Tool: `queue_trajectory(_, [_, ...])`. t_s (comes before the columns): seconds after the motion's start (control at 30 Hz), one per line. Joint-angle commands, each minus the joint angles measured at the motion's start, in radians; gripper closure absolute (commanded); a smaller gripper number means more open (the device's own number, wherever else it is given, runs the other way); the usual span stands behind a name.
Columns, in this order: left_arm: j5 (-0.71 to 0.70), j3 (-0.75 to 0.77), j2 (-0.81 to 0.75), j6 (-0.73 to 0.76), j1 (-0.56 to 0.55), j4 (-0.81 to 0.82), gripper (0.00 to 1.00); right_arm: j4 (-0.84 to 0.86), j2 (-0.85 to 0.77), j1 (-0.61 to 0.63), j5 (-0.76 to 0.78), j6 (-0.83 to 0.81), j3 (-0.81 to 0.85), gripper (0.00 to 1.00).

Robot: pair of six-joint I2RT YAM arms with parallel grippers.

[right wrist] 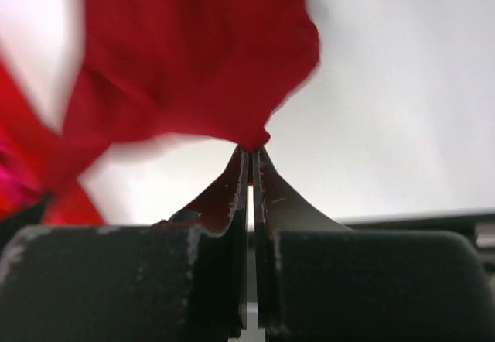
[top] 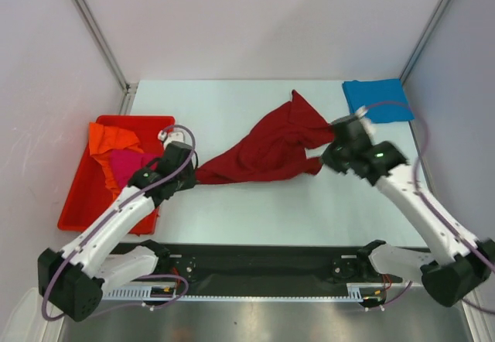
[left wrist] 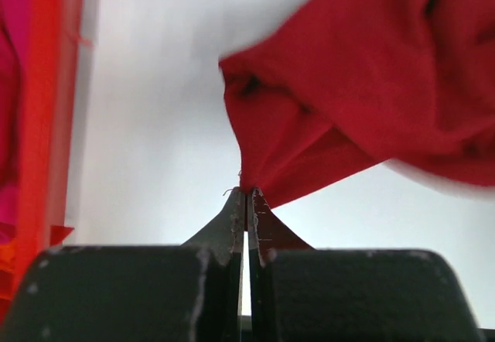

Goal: Fold and stack the t-shirts
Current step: Flatten the tshirt out

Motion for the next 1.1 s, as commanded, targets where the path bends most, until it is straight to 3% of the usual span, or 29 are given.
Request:
queue_trajectory(0.0, [-0.091, 0.176, -0.084, 0.063, 0.007, -0.071, 1.0, -0.15, -0.085, -0.163, 0.055, -0.306, 0.237, 1.0])
queue_trajectory(0.2, [-0.212, 0.361, -0.143, 0.106, 0.006, -0.183, 1.0, -0.277, 0.045, -0.511, -0.071, -0.509, 0.779, 1.0])
queue_trajectory(0.3, [-0.244, 0.412, -0.175, 0.123, 0.007, -0.215, 1.0, -0.355, 0.16, -0.576, -0.079, -0.554, 1.005, 1.0])
queue_trajectory(0.47, [-0.35, 0.503, -0.213, 0.189, 0.007, -0.266, 1.0, -0.472, 0.339, -0.646, -0.03, -0.582, 1.518, 1.0])
queue_trajectory(0.6, [-0.422, 0.611, -0.236, 0.256, 0.007, -0.232, 1.0, -0.384, 0.282, -0.746, -0.123, -0.556, 1.49, 1.0])
queue_trajectory(0.73, [-0.423, 0.731, -0.252, 0.382, 0.007, -0.098, 1.0, -0.225, 0.174, -0.748, -0.125, -0.572, 1.434, 1.0])
queue_trajectory(0.83, [-0.34, 0.831, -0.275, 0.495, 0.009, 0.039, 1.0, -0.143, 0.107, -0.748, -0.097, -0.597, 1.492, 1.0])
queue_trajectory(1.07, [-0.107, 0.998, -0.316, 0.681, 0.007, 0.253, 1.0, 0.255, -0.116, -0.708, -0.037, -0.675, 1.278, 1.0])
